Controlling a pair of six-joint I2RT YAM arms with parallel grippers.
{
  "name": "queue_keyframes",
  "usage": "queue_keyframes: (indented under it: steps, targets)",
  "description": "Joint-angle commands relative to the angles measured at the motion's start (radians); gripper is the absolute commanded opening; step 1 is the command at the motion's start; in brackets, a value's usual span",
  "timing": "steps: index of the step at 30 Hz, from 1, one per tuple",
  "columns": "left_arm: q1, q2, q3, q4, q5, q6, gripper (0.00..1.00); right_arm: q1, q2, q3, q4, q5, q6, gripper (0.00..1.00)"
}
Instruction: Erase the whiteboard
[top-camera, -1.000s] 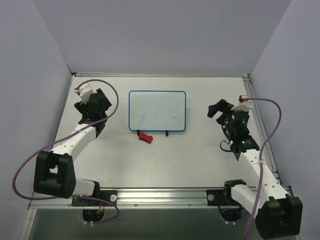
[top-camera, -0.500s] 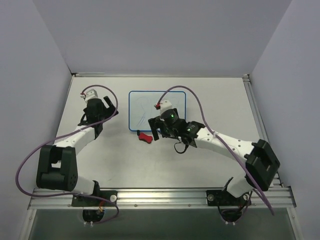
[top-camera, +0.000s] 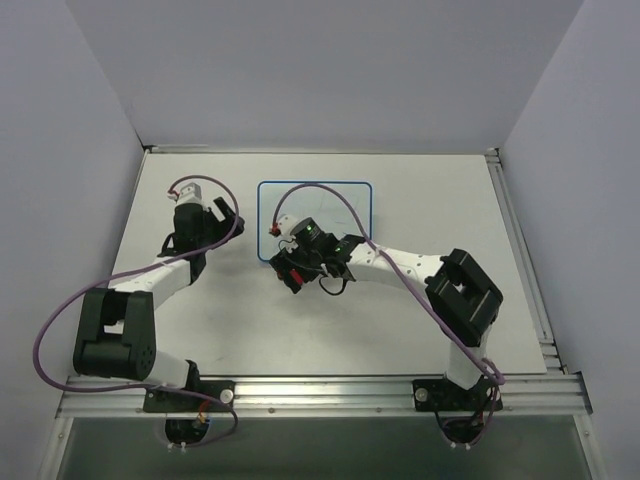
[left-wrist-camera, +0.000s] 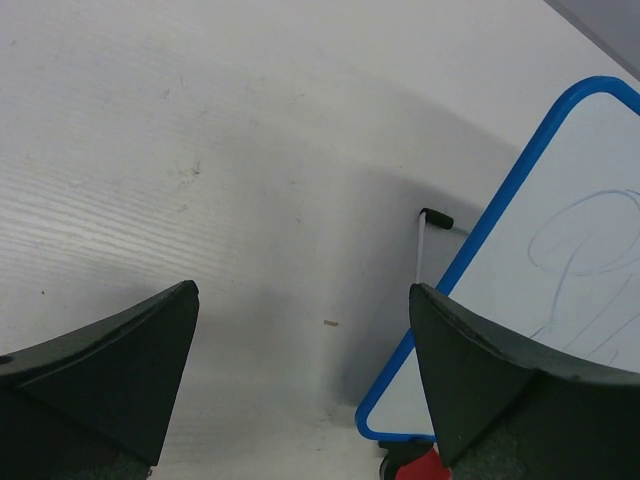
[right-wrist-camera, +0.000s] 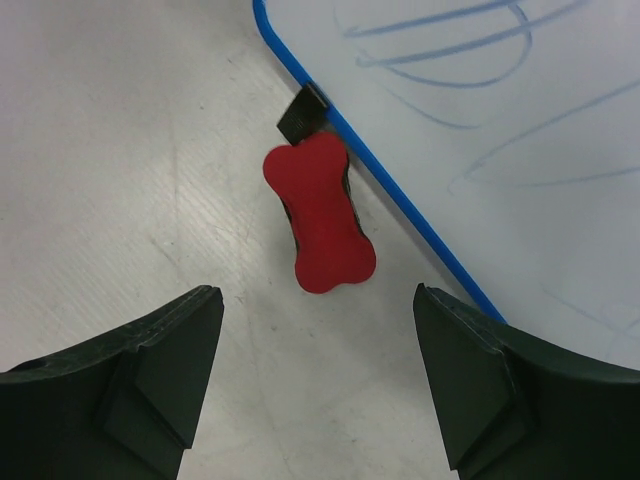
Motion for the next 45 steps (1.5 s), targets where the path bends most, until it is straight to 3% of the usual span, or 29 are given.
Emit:
queue_keyframes:
  steps: [1, 7, 16, 34, 45]
  targets:
    - [0.007, -0.024, -0.018, 0.11, 0.056, 0.015, 0.95, 0.008, 0.027, 0.071, -0.006, -0.092, -0.084, 0.78]
    - [0.007, -0.049, -0.04, 0.111, 0.068, 0.051, 0.95, 0.005, 0.061, 0.093, 0.006, -0.107, -0.108, 0.76]
    - [0.008, -0.066, -0.05, 0.091, 0.042, 0.08, 0.95, -0.003, 0.135, 0.117, 0.002, -0.123, -0.119, 0.62]
    - [0.025, -0.006, -0.06, 0.157, 0.095, 0.038, 0.96, -0.004, 0.176, 0.17, -0.027, -0.107, -0.162, 0.64]
    - [0.036, -0.003, -0.07, 0.18, 0.127, 0.025, 0.98, -0.015, 0.193, 0.141, -0.011, -0.116, -0.165, 0.59]
